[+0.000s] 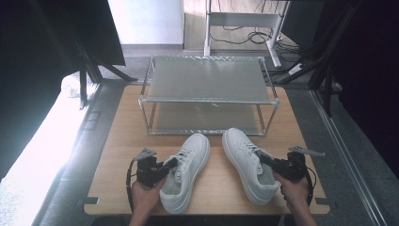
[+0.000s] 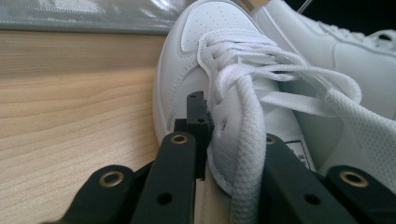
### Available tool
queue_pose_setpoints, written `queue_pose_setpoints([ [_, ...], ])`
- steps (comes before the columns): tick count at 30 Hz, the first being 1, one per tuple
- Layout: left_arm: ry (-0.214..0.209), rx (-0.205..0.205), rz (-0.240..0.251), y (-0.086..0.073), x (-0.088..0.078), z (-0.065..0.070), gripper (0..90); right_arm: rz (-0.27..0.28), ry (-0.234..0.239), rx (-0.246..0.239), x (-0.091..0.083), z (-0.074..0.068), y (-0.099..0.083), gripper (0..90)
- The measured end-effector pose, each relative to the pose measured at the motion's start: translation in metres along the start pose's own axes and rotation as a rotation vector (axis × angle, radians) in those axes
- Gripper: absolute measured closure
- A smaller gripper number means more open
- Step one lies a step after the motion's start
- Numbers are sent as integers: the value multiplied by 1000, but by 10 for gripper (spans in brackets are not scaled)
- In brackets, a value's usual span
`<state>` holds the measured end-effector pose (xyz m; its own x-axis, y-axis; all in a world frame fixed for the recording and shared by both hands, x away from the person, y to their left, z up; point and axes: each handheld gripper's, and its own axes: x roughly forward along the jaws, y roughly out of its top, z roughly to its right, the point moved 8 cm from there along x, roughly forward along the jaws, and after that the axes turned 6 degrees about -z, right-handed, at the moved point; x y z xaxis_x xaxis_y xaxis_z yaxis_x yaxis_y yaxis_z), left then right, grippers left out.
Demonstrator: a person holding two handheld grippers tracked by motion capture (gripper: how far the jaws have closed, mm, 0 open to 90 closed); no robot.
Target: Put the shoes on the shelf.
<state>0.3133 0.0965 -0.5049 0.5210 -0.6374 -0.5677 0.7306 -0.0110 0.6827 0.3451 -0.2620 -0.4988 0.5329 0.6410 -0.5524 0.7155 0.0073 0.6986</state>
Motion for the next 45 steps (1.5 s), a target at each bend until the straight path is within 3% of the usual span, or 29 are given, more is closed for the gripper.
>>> queue_pose_setpoints([
  [12,-91,-103,126,13,-21,12,841,88,135,108,-15,-7,11,845],
  [24,-100,-104,224,28,-39,24,840,154,226,141,-27,-26,31,842],
  [33,-124,-79,254,38,-52,38,840,175,261,146,-36,-43,46,839],
  [45,-140,-89,289,58,-65,46,840,192,322,167,-46,-60,64,840],
])
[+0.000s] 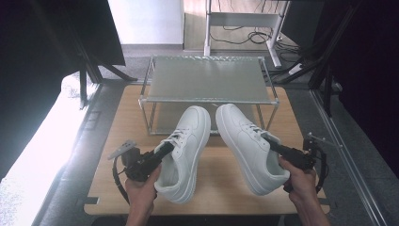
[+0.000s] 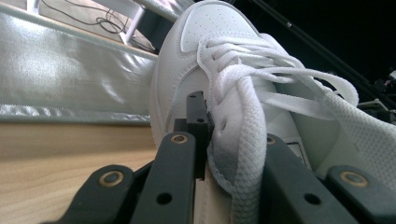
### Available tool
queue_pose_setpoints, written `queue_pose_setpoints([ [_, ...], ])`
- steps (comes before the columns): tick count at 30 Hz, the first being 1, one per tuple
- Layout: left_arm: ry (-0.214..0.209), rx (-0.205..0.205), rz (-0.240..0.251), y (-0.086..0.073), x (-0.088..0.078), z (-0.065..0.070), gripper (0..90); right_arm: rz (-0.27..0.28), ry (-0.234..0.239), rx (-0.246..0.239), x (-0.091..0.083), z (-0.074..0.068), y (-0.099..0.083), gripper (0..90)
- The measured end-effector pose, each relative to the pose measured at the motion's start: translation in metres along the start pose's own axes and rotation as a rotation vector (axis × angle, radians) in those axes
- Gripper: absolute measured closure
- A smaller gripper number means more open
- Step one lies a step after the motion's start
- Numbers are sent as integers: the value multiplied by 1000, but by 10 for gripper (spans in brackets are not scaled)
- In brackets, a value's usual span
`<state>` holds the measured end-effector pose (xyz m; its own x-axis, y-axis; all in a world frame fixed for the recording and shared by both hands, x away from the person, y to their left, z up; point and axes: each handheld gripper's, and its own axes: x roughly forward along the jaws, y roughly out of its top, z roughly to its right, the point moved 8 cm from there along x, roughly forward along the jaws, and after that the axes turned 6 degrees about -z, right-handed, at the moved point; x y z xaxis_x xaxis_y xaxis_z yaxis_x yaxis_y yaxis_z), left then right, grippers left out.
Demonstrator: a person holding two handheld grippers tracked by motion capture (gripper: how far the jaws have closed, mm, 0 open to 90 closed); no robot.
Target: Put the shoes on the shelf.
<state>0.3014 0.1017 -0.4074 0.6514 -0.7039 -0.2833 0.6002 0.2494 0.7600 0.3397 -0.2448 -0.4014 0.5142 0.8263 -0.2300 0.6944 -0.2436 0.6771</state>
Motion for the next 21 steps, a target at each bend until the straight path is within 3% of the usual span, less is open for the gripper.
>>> queue_pose_setpoints([
  [10,-12,-1,34,25,3,7,840,24,-1,1,5,-12,21,839],
  [21,-10,-19,55,53,18,7,840,71,18,36,17,-19,48,839],
])
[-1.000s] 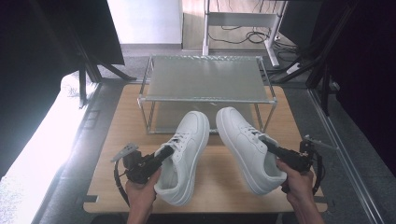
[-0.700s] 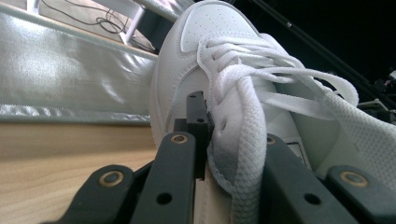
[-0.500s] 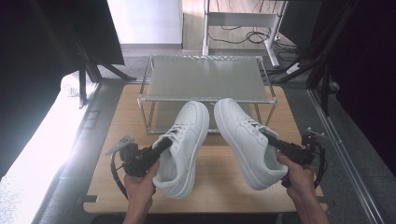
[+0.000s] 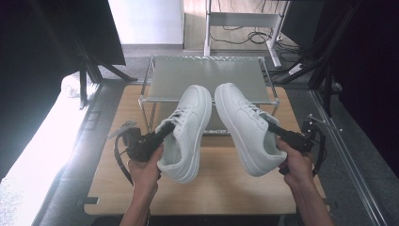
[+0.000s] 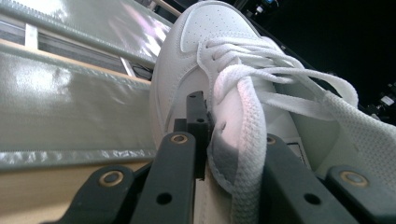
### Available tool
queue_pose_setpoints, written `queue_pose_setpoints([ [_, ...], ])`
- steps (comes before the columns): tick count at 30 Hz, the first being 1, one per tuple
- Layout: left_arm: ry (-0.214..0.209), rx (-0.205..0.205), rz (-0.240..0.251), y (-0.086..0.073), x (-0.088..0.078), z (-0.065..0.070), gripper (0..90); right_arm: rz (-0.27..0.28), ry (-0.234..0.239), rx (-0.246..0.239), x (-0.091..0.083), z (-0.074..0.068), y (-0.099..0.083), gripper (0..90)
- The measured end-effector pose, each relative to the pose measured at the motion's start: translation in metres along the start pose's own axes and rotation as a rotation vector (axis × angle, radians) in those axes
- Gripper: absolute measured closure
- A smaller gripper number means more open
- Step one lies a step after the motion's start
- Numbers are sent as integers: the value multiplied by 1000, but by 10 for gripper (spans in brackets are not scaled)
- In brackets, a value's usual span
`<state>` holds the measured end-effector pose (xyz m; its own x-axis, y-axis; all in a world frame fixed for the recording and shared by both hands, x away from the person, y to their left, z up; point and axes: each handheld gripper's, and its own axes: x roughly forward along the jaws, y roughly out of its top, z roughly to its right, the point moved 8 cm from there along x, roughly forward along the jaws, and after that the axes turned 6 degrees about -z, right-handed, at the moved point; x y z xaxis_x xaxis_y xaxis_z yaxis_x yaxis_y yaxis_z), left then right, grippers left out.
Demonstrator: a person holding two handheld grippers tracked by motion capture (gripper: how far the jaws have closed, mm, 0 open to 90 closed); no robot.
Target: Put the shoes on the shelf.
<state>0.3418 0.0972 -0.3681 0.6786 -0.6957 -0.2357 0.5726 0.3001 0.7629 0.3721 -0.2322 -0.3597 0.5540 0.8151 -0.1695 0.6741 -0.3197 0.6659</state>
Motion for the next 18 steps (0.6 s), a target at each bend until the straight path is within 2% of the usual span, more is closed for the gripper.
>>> queue_pose_setpoints([
  [9,20,-6,20,22,16,-2,840,42,-6,13,15,-6,24,838],
  [18,34,-13,35,37,31,-7,840,68,-43,5,36,-5,42,838],
])
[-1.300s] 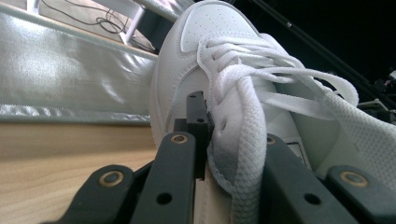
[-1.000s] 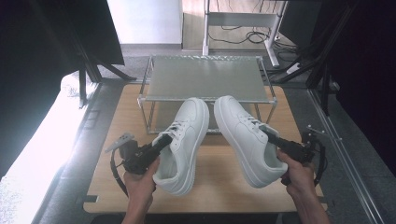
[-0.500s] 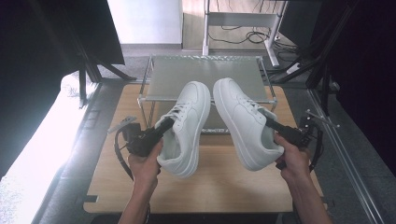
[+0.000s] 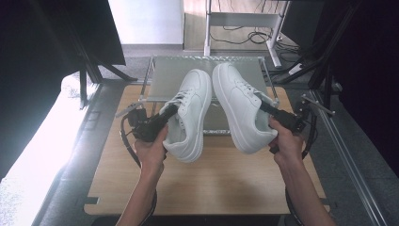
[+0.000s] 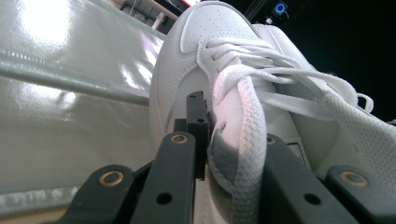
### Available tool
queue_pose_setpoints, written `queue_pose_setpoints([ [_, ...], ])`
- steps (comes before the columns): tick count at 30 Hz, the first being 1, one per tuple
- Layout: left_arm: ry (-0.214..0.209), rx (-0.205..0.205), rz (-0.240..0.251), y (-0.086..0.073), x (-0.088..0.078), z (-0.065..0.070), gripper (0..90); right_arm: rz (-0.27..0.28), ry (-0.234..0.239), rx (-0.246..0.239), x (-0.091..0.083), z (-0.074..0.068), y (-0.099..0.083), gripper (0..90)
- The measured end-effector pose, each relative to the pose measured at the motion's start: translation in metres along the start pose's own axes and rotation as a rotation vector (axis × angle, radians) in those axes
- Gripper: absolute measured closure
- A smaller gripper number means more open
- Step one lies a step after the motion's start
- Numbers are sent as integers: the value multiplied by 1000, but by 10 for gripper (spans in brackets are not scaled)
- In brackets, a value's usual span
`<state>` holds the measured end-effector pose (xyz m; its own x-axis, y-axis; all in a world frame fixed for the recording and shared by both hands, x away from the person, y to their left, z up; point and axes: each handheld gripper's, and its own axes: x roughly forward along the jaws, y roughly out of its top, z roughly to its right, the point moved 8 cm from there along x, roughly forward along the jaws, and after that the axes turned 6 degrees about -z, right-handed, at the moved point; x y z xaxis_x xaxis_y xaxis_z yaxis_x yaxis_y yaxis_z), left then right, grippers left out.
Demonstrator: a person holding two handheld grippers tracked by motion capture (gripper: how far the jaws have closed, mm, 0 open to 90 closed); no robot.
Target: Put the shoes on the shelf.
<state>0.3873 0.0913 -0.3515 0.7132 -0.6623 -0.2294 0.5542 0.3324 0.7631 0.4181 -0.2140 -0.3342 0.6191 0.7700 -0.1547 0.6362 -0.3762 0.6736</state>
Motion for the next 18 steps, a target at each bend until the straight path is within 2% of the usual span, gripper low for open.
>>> queue_pose_setpoints([
  [18,56,-35,31,29,26,-14,840,36,-84,27,41,10,22,839],
])
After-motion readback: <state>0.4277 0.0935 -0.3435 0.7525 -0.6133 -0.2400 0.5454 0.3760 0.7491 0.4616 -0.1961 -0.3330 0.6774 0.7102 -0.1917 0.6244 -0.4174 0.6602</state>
